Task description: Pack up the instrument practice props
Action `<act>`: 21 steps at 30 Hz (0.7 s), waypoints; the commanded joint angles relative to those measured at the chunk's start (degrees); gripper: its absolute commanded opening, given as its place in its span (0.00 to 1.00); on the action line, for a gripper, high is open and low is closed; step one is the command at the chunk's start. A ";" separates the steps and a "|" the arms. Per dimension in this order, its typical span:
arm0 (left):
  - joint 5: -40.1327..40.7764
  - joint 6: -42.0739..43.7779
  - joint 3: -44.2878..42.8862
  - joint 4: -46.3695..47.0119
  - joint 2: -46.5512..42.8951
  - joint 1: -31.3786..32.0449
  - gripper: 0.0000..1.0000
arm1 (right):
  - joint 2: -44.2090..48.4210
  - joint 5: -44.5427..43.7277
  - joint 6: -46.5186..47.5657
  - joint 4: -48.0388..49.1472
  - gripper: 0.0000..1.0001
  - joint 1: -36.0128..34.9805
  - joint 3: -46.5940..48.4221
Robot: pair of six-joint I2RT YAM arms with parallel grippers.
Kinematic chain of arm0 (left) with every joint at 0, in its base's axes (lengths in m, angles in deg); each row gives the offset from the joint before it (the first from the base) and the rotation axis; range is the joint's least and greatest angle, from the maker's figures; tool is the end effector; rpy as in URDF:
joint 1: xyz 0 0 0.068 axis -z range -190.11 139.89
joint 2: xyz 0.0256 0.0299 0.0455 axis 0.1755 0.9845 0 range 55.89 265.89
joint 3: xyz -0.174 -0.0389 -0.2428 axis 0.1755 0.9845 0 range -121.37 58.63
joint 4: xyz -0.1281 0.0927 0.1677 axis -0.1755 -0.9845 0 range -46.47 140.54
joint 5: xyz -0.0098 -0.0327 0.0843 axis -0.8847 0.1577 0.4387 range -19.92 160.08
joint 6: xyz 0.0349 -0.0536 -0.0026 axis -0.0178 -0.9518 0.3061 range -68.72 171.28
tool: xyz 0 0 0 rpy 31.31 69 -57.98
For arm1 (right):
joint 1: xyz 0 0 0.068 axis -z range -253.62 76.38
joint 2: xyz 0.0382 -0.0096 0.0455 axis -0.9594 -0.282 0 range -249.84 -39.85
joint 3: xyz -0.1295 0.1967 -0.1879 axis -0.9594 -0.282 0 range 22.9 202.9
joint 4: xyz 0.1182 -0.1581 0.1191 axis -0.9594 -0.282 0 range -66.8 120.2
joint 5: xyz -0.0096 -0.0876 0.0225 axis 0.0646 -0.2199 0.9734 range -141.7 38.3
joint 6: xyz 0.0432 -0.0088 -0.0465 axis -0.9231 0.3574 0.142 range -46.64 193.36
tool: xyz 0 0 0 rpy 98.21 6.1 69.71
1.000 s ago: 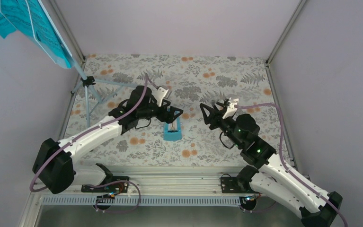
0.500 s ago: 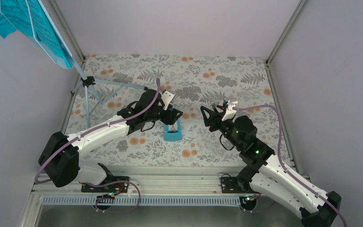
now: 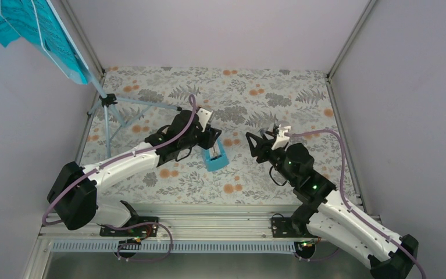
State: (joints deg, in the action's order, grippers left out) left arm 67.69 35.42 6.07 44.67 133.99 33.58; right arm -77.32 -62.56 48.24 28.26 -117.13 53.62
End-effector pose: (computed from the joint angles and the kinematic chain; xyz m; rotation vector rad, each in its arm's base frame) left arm 0.2023 -0.1962 0.2989 0.5515 2.1195 -0.6496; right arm 0.0976 0.0799 0.3081 -0.1400 1.7685 0.7174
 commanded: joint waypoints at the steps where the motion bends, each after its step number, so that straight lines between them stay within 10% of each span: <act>1: 4.95 -3.77 0.77 1.15 -0.30 0.71 0.38 | 0.42 -1.58 -0.89 1.44 0.44 -0.61 -1.91; 9: 11.21 -6.44 -2.78 0.31 2.57 2.64 0.39 | 0.39 -0.37 1.16 2.92 0.45 -0.61 -4.14; 21: 3.63 -3.84 -6.07 0.85 -2.25 2.12 0.99 | -5.41 8.21 7.45 19.24 0.45 -1.24 -11.19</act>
State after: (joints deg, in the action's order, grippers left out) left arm 73.68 30.20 3.47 45.54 135.81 36.55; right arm -80.88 -56.85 51.89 38.64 -117.26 42.91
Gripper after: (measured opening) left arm 0.927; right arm 0.561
